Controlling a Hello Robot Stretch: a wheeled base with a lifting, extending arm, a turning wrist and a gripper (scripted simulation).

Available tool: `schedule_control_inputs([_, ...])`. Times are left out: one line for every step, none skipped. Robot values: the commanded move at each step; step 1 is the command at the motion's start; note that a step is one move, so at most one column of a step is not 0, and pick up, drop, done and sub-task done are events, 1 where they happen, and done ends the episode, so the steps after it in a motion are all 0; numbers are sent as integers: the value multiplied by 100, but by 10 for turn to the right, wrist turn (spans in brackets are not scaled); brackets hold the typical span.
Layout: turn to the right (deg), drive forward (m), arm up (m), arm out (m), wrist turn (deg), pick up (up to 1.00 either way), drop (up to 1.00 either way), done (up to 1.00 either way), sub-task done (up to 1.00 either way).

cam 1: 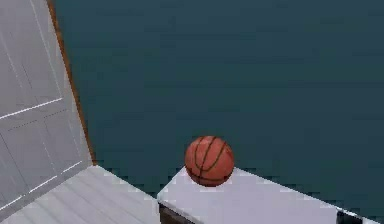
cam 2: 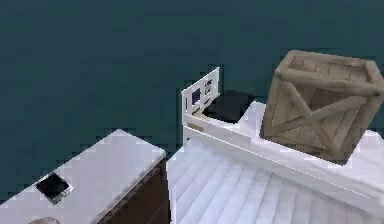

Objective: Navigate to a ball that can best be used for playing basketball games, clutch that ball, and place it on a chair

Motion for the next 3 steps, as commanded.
schedule_control_inputs([-450, 0, 0, 0, 0, 0, 0, 0, 0])
schedule_control_inputs([-360, 0, 0, 0, 0, 0, 0, 0, 0])
schedule_control_inputs([0, 0, 50, 0, 0, 0, 0, 0, 0])
